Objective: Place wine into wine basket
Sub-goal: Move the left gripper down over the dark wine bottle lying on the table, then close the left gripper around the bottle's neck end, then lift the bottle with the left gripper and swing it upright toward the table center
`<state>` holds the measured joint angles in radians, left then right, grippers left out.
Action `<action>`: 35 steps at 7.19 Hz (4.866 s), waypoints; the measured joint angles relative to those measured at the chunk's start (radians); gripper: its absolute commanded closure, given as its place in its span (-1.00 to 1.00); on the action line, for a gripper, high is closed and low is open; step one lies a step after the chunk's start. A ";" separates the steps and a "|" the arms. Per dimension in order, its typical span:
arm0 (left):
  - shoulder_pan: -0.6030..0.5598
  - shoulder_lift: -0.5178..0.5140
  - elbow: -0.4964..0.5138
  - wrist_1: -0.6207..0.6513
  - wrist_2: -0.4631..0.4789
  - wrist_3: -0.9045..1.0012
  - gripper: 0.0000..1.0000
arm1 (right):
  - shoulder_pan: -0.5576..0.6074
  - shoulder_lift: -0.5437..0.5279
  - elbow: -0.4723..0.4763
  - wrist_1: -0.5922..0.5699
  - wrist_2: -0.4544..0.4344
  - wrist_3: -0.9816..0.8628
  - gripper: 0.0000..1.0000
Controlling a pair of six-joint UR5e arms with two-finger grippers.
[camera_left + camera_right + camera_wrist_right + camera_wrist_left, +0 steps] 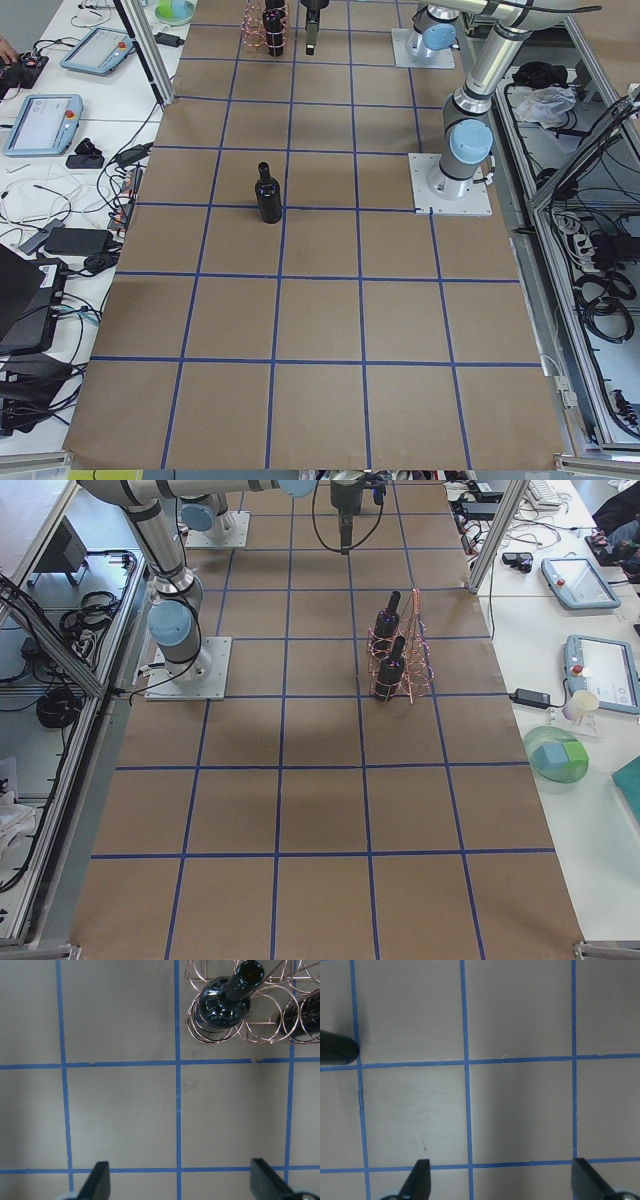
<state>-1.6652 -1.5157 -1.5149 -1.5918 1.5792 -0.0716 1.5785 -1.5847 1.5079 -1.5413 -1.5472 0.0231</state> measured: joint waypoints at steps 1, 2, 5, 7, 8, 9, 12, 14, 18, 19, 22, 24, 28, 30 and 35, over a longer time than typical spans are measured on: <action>0.013 0.000 0.002 0.007 0.000 0.004 -1.00 | 0.000 0.000 0.000 0.000 0.001 0.000 -1.00; 0.038 -0.001 0.001 0.018 0.000 0.015 -1.00 | 0.000 0.000 0.000 0.000 0.000 0.000 -1.00; 0.157 0.004 -0.034 0.037 0.004 0.160 -1.00 | 0.001 -0.001 0.000 0.000 -0.001 0.000 -1.00; 0.321 0.008 -0.047 0.047 0.002 0.321 -1.00 | 0.000 -0.001 0.000 0.001 -0.010 0.000 -1.00; 0.407 0.009 -0.051 0.012 0.003 0.388 -1.00 | 0.000 -0.001 0.000 0.001 -0.018 0.000 -1.00; 0.500 0.005 -0.057 -0.047 0.001 0.425 -1.00 | 0.001 -0.001 0.000 0.002 -0.022 0.000 -1.00; 0.704 -0.014 -0.171 0.144 -0.034 0.461 -1.00 | 0.001 -0.001 0.000 0.003 -0.027 0.000 -1.00; 0.715 -0.014 -0.260 0.303 -0.135 0.463 -1.00 | 0.002 -0.001 0.000 0.003 -0.026 0.001 -1.00; 0.702 -0.059 -0.294 0.426 -0.243 0.512 -1.00 | 0.001 -0.001 0.000 0.002 -0.026 0.001 -1.00; 0.681 -0.080 -0.296 0.469 -0.243 0.515 -1.00 | 0.001 -0.001 0.000 0.002 -0.026 0.001 -1.00; 0.636 -0.122 -0.298 0.583 -0.159 0.517 -0.98 | 0.001 -0.001 0.000 0.003 -0.026 0.001 -1.00; 0.626 -0.155 -0.298 0.626 -0.136 0.517 -0.91 | 0.001 -0.001 0.000 0.004 -0.031 0.001 -1.00; 0.610 -0.181 -0.297 0.670 -0.139 0.509 -0.16 | 0.001 -0.001 0.001 0.006 -0.055 0.000 -1.00; 0.610 -0.187 -0.297 0.673 -0.149 0.506 0.11 | 0.001 0.000 0.002 0.007 -0.070 -0.001 -1.00; 0.609 -0.179 -0.297 0.658 -0.172 0.480 0.91 | 0.001 -0.001 0.000 0.004 -0.073 -0.001 -1.00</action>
<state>-1.0563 -1.6948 -1.8116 -0.9337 1.4068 0.4089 1.5798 -1.5852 1.5084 -1.5374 -1.6198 0.0219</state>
